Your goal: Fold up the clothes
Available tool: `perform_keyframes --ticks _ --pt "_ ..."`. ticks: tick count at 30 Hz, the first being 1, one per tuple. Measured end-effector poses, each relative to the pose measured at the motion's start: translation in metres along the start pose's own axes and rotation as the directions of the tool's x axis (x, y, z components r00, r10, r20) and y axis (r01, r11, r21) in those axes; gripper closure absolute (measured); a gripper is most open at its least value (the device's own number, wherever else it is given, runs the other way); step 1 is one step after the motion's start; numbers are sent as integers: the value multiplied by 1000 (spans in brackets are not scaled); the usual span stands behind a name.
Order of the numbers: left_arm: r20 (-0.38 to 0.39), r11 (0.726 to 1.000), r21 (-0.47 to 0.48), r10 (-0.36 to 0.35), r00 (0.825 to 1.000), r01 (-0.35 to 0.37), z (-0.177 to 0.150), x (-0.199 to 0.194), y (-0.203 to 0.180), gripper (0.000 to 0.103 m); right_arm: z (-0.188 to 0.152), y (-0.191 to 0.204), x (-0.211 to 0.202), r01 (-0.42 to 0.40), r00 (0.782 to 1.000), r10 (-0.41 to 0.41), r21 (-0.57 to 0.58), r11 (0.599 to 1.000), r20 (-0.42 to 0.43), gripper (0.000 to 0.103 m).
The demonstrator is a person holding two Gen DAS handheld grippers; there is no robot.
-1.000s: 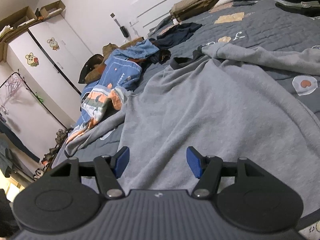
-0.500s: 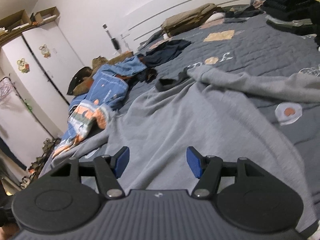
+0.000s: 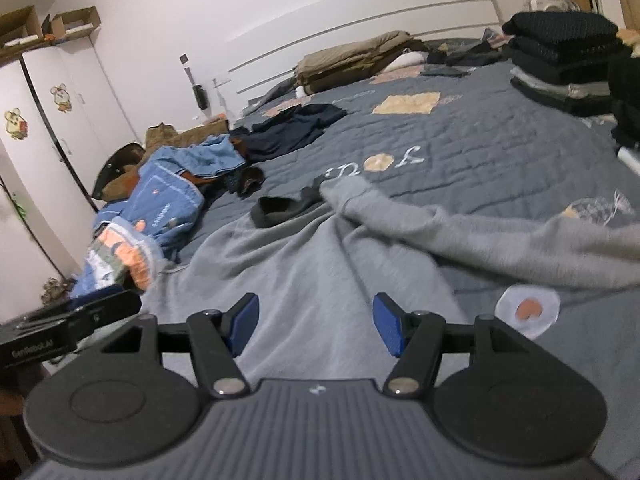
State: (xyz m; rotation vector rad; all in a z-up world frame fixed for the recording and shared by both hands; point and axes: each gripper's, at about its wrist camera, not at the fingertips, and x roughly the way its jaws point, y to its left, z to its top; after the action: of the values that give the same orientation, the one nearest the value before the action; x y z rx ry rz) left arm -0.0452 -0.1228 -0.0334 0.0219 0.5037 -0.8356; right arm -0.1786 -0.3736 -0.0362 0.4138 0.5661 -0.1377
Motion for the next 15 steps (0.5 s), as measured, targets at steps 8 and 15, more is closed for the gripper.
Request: perform_keyframes --ticks 8,15 --pt "18 1000 -10 -8 1000 8 -2 35 10 39 21 -11 34 81 997 -79 -87 993 21 41" --pt "9 999 -40 -13 1000 14 1 48 15 38 33 -10 73 142 990 -134 -261 955 48 41"
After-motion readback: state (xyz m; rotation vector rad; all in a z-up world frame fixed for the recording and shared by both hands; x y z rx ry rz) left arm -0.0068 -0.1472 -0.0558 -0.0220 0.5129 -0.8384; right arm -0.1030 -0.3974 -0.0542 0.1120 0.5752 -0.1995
